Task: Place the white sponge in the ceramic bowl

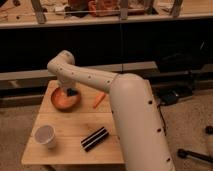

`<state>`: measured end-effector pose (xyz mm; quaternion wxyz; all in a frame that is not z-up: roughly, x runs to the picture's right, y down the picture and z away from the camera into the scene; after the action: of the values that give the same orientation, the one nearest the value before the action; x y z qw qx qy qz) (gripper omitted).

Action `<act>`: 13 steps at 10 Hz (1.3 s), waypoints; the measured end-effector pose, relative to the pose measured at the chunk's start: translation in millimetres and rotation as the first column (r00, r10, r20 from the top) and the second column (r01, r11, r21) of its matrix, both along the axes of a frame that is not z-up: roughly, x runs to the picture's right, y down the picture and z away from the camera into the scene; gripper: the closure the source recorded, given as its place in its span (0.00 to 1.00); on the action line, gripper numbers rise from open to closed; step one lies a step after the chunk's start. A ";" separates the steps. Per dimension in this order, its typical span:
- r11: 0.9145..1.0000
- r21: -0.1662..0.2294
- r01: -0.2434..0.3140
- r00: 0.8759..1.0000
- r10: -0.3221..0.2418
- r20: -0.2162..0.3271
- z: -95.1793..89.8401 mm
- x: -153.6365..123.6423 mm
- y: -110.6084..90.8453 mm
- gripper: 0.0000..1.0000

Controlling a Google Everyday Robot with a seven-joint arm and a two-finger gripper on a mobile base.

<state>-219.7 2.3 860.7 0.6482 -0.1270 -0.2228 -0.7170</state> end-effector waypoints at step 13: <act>1.000 0.008 0.025 1.000 -0.025 0.015 3.8 -14.6 6.2 0.76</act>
<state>-234.3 8.5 864.5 0.6380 -0.1215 -0.2233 -0.7268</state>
